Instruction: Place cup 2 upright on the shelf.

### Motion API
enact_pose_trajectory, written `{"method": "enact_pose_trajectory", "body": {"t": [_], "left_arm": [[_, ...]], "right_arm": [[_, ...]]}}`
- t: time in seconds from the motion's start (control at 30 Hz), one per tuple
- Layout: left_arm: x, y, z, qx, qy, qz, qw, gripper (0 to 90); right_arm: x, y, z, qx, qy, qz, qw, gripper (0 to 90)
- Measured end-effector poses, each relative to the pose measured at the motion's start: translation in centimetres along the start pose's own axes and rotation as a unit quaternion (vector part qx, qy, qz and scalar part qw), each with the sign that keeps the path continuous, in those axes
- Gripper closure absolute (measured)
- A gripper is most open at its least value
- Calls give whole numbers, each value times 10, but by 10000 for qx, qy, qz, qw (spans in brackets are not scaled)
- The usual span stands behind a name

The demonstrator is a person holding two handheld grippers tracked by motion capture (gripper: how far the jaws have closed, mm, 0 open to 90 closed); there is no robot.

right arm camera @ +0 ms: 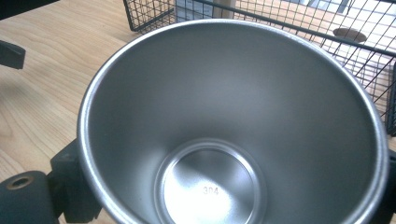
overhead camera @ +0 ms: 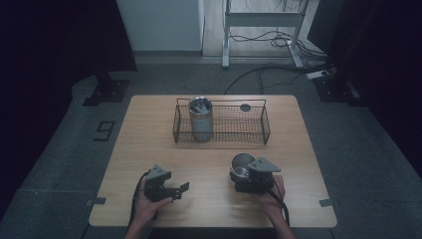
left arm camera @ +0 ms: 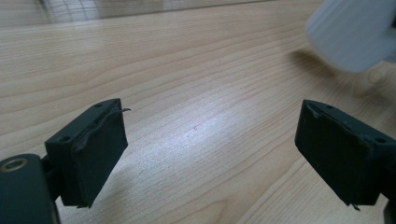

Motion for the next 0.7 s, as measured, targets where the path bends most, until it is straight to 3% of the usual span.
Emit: {"method": "enact_pose_trajectory", "body": {"t": [0.5,0.7], "left_arm": [[5,2,-1,-24,30,-31,10000,93],[7,1,0,6,42,-83,10000,93]], "right_arm": [[2,-15,12,127,0,-81,9999,77],[7,-18,22,134,131,-128,9997,77]]}}
Point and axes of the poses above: each handheld gripper's, and its own axes: y roughly forward along the jaws, z roughly out of its top, x roughly to its right, the point moved 1 cm from there along y, roughly forward along the jaws, and after that the axes turned 2 degrees about y, right-handed, at the moved point
